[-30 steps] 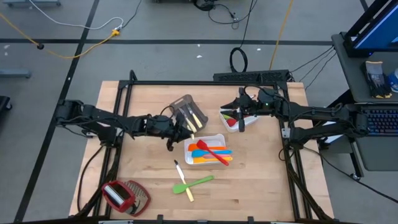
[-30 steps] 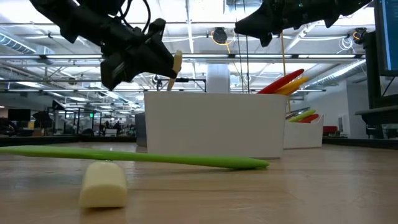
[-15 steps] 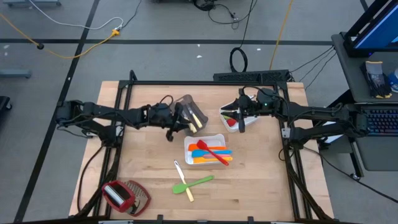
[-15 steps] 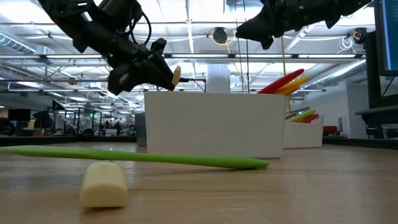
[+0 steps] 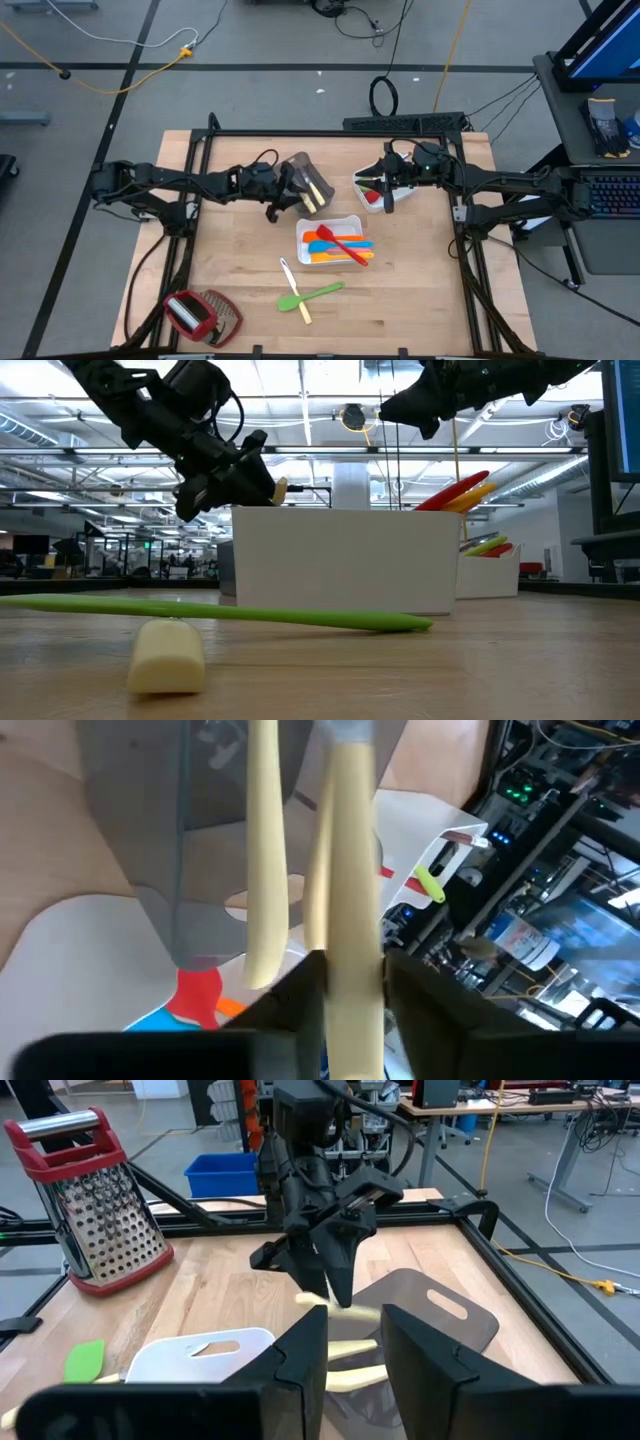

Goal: Pick & Place Kitchen Items
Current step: Put the yellow knife into the black bin, then put the green spatula into bottom white bin

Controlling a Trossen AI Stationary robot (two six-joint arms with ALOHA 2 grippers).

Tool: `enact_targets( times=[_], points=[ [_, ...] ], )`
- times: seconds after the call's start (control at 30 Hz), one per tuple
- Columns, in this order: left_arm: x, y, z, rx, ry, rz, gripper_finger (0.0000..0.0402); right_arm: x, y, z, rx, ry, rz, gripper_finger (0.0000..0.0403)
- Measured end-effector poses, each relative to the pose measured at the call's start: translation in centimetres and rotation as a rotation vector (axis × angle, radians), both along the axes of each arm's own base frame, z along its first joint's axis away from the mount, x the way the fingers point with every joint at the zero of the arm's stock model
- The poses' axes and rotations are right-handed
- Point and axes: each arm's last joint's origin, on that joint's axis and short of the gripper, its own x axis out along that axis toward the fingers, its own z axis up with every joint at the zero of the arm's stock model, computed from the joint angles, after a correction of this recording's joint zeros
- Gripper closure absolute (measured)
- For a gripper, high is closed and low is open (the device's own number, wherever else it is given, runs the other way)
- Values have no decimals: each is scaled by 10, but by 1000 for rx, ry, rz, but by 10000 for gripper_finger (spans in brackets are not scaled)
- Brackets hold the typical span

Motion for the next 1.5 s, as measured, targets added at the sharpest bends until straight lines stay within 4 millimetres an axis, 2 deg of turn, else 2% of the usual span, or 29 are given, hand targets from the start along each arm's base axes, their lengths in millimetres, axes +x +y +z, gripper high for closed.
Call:
enact_targets(
  times=[0.17, 0.33, 0.57, 0.7, 0.83, 1.0, 1.27, 1.5],
  points=[
    [0, 0, 0, 19, 5, -12, 219, 0, 0, 0, 0, 0, 0, 314],
    [1, -1, 1, 37, -9, -40, 170, 0, 0, 0, 0, 0, 0, 314],
    [7, -6, 13, 57, -150, -175, 152, 0, 0, 0, 3, 0, 0, 314],
    [12, -18, 23, 92, -256, -224, 152, 0, 0, 0, 3, 0, 0, 314],
    [16, -39, 32, 110, -343, -257, 151, 0, 0, 0, 3, 2, -1, 314],
    [16, -77, 32, 79, -346, -275, 151, 0, 0, -1, 4, 6, 0, 314],
    [5, -143, 37, 34, -362, -250, 151, 0, 0, -1, 5, 7, -1, 314],
    [-6, -182, 46, 101, -319, -232, 151, 0, 0, -1, 5, 8, 0, 314]
  ],
)
